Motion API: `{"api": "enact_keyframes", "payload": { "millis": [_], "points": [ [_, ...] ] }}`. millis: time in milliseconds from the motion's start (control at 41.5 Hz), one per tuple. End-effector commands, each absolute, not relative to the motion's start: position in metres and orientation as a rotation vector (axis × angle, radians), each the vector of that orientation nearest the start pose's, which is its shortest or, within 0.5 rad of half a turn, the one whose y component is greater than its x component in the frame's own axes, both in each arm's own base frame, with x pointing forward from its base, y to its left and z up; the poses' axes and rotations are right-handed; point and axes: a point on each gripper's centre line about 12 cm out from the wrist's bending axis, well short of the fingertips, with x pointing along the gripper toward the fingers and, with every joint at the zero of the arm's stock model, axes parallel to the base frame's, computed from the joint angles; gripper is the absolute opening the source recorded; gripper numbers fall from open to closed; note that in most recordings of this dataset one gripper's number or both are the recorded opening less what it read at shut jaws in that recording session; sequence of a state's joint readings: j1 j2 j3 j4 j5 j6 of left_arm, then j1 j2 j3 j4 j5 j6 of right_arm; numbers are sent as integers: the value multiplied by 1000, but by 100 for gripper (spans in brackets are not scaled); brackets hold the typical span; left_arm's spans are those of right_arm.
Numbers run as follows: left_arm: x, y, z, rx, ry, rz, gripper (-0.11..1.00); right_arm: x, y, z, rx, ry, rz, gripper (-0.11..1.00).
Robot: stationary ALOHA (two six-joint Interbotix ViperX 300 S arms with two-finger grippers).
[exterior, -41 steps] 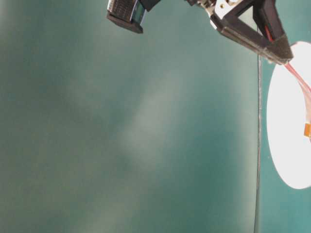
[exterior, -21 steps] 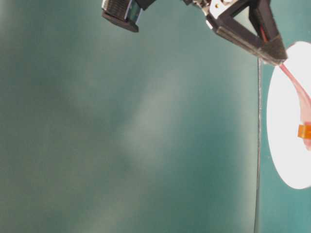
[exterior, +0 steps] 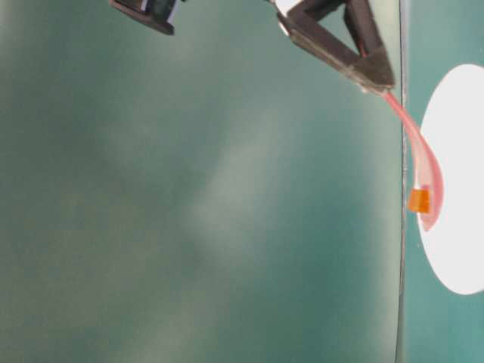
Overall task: Grip the spoon and scoop the red block from the bowl with right arm.
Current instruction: 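Lift the spoon carrying the red cube up out of the bowl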
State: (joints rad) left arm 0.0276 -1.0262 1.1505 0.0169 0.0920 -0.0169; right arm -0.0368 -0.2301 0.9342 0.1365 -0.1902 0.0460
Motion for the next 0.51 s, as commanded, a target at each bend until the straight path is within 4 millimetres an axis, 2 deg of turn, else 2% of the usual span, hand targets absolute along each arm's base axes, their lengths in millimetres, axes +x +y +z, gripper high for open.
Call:
{"api": "enact_keyframes", "payload": {
  "millis": [0, 483],
  "points": [
    [190, 6, 279, -1, 196, 32, 0, 320, -14, 196, 182, 468, -101, 24],
    [190, 6, 280, -6, 196, 33, 0, 316, -18, 223, 188, 431, -106, 24]
  ]
}}
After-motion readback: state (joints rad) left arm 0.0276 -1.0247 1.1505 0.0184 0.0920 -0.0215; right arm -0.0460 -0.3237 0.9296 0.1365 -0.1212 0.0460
